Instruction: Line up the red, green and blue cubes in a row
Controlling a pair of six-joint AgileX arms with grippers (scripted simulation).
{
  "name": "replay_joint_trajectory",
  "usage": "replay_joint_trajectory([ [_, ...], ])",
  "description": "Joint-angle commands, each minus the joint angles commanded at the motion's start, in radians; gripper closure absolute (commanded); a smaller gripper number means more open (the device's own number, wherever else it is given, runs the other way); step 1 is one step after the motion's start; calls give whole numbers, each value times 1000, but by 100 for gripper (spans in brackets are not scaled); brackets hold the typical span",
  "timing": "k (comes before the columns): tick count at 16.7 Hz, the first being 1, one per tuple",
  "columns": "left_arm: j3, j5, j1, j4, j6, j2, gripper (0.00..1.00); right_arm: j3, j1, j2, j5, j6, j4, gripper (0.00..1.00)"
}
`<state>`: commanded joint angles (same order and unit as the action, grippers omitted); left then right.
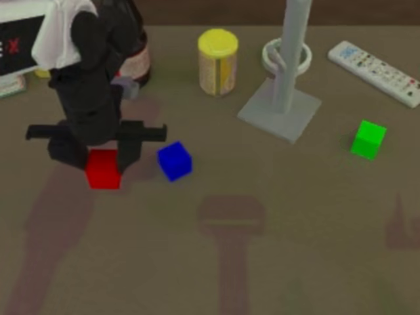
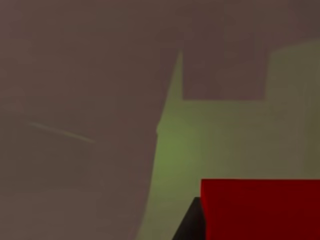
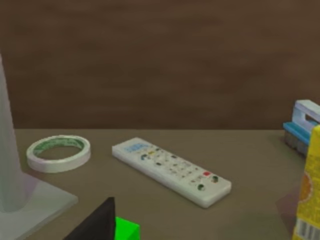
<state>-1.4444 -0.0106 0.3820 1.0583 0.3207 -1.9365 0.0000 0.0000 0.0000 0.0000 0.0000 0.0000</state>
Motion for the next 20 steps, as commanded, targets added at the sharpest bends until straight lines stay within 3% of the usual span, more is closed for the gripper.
replay_joint_trajectory([
  [4, -16, -6, 169, 34, 224, 9, 100, 0, 0, 0, 0, 0, 0, 0],
  [7, -22, -10, 252, 43, 317, 26, 100, 0, 0, 0, 0, 0, 0, 0],
  [14, -6, -10, 258, 25, 325, 21, 100, 0, 0, 0, 0, 0, 0, 0],
  [20, 134, -10, 260, -187, 327, -39, 100, 0, 0, 0, 0, 0, 0, 0],
])
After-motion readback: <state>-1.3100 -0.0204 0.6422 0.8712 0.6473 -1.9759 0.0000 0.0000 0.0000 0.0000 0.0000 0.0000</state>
